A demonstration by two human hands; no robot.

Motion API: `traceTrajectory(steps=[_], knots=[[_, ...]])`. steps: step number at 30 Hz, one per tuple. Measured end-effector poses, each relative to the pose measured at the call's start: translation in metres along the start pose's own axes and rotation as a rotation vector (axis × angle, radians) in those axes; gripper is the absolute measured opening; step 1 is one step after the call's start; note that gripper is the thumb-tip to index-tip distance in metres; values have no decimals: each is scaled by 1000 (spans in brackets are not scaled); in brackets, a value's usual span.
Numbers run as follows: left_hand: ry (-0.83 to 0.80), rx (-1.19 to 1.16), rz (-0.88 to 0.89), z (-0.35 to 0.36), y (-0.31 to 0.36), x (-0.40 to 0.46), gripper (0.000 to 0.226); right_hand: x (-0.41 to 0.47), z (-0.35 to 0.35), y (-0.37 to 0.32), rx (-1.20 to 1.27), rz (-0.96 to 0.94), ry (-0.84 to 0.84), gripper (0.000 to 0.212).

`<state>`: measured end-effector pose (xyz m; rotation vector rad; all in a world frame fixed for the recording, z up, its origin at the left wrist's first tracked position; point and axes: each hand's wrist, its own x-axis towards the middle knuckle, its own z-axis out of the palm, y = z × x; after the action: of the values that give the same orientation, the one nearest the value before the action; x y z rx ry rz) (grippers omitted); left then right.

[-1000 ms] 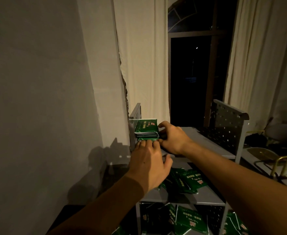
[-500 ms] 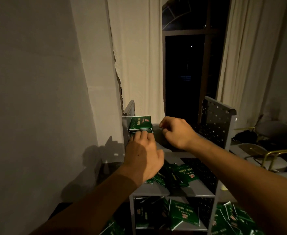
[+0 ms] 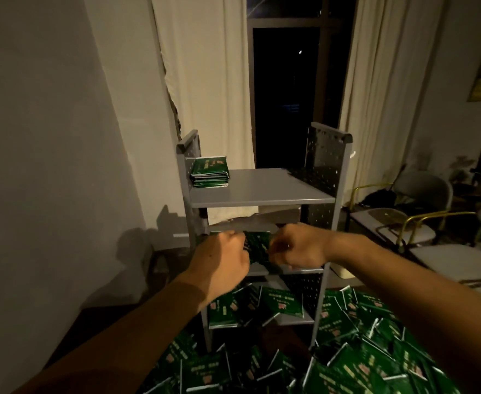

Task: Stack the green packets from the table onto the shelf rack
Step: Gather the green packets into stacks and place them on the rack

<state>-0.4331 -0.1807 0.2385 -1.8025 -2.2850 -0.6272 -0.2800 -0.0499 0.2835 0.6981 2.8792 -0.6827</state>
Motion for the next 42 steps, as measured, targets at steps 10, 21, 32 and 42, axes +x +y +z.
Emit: traceTrajectory(steps=[10,21,32,42], knots=[[-155,-44,-190,48,-1,-20,16,34,69,43,-33,199,364,22],[-245,-327,-441,59,-13,-12,18,76,97,35,-312,314,395,81],[-260,-635,-507,74,-10,-11,17,61,93,48,-613,117,508,29],[-267,-1723,-954,64,-6,-3,72,-9,129,50,-410,-386,883,43]])
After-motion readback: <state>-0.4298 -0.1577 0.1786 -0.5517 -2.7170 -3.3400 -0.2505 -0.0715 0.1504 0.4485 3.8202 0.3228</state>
